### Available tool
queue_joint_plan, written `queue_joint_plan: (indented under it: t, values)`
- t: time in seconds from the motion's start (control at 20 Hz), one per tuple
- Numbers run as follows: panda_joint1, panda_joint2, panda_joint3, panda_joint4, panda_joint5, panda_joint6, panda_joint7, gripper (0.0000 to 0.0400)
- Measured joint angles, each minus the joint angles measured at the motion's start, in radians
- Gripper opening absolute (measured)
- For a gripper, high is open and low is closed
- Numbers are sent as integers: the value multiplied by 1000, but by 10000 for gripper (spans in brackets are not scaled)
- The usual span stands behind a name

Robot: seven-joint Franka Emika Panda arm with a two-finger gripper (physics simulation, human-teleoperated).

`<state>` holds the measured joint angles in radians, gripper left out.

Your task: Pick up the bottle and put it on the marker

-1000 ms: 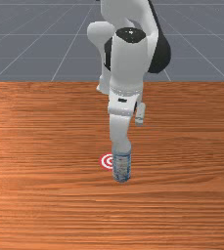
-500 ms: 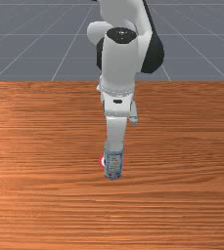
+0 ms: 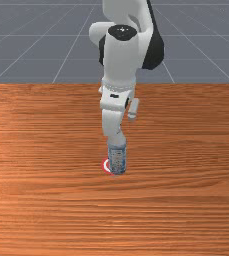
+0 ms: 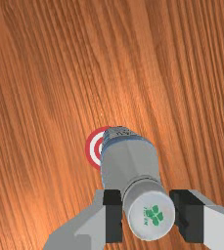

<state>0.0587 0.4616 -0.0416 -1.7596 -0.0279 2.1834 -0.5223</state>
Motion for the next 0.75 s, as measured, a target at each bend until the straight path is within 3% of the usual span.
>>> queue_joint_plan:
  t: [0.1,0.2,0.3,0.4,0.55,0.7,0.75]
  values:
    - [-38,-32,36,-50,63,19,-123,148]
    - [-30,-51,28,-82,44,30,-106,150]
    - [-15,-43,16,-57,8,-31,-76,149]
    - [-14,-68,15,-105,6,26,-73,149]
    - [-53,-73,47,-104,105,10,-155,149]
    - [-53,-78,44,-103,101,6,-153,149]
    - [-30,-71,23,-84,37,-19,-100,240]
